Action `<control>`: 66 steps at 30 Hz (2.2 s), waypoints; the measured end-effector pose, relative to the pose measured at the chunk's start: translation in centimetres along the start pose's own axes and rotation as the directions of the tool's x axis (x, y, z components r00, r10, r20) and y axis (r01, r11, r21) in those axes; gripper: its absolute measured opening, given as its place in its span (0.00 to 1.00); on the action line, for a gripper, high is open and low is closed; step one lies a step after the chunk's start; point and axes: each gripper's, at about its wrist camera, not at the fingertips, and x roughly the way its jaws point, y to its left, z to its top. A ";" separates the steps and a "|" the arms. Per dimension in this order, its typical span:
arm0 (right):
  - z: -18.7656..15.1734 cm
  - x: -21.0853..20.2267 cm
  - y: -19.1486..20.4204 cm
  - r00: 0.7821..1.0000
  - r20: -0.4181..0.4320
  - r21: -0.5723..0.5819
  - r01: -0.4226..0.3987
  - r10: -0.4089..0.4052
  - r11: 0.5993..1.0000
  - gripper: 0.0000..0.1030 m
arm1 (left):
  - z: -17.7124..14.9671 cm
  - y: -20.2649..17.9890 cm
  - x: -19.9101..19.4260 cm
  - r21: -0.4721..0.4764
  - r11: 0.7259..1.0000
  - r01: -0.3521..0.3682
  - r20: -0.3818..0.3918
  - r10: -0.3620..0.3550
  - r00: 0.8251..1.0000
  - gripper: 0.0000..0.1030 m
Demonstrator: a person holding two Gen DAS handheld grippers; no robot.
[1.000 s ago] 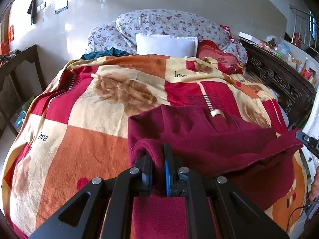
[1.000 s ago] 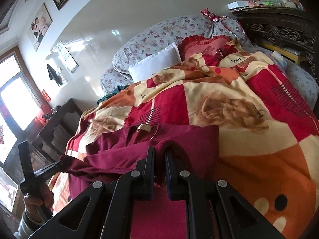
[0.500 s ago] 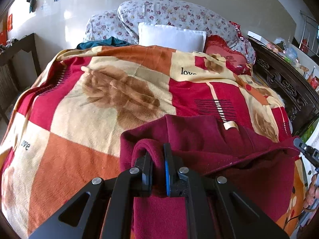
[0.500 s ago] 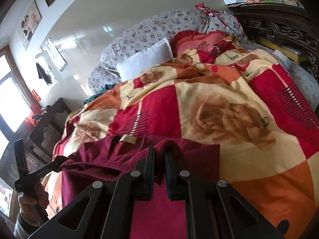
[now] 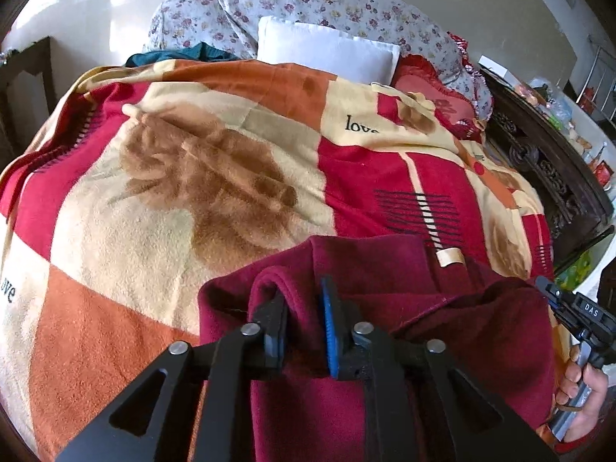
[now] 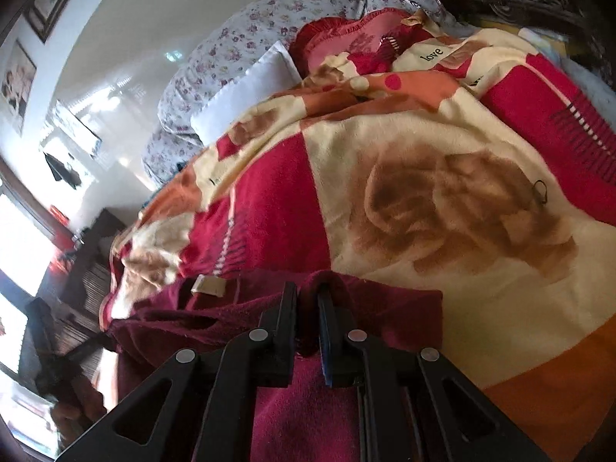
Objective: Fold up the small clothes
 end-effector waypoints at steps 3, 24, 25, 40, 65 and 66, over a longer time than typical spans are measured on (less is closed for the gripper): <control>0.2 -1.6 0.8 0.999 0.031 -0.023 -0.012 0.013 1.000 0.15 | 0.0 0.5 -1.0 -0.028 0.998 0.050 0.007 -0.049 0.999 0.36; -0.1 2.3 2.8 0.995 -0.057 -0.235 0.064 -0.080 0.970 0.58 | -0.7 0.2 -1.0 0.055 0.998 -0.036 0.043 0.034 0.998 0.70; -0.2 2.7 2.9 0.994 -0.072 -0.250 0.064 -0.084 0.966 0.26 | -0.6 0.0 -0.6 0.071 0.996 -0.060 0.041 0.057 0.998 0.44; 0.3 4.0 1.7 0.968 -0.036 -0.247 0.231 -0.247 0.941 0.10 | 0.5 -0.3 2.3 0.042 0.992 -0.122 0.058 0.119 0.991 0.11; -7.8 10.2 16.4 0.984 -0.078 -0.526 0.099 -0.163 0.845 0.34 | -11.5 2.2 -3.5 0.027 0.990 -0.142 0.061 0.140 0.988 0.70; -7.5 10.8 16.4 0.982 -0.073 -0.528 0.108 -0.172 0.842 0.34 | -11.5 2.3 -3.4 0.024 0.990 -0.141 0.067 0.139 0.988 0.72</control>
